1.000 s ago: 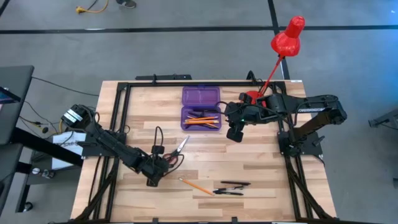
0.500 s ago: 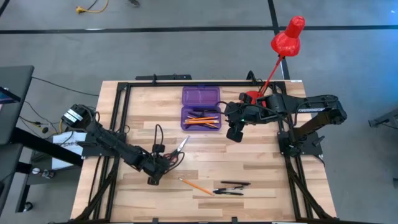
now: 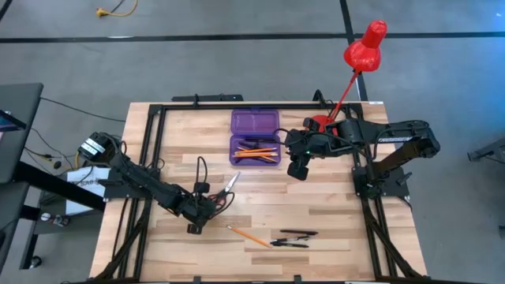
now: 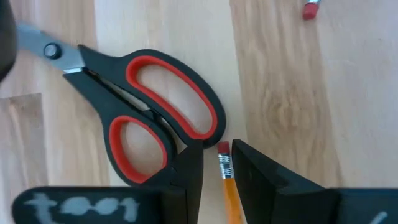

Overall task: Pick & place school supplies into a supply box
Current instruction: Put the yellow pencil into the purple supply box

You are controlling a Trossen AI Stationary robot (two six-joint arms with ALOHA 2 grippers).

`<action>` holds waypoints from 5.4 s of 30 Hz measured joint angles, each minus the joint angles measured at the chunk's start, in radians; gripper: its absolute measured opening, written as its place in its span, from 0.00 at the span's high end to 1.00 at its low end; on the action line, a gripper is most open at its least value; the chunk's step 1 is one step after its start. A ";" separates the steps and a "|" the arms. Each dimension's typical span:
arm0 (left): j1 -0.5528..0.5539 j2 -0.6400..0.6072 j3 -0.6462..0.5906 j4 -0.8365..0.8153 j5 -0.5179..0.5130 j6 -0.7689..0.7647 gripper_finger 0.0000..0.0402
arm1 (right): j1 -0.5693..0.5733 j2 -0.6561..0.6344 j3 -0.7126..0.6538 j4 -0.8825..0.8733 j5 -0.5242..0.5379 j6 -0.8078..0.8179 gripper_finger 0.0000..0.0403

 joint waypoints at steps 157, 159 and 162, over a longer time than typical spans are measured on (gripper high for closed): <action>0.812 -0.016 0.003 -0.091 0.327 0.505 0.66 | 0.091 0.000 0.000 -0.078 -0.004 0.095 0.70; 0.785 -0.018 0.004 -0.117 0.347 0.518 0.71 | 0.091 0.000 0.000 -0.078 -0.001 0.095 0.70; 0.730 -0.020 0.005 -0.151 0.351 0.519 0.77 | 0.091 0.000 0.000 -0.077 -0.001 0.095 0.70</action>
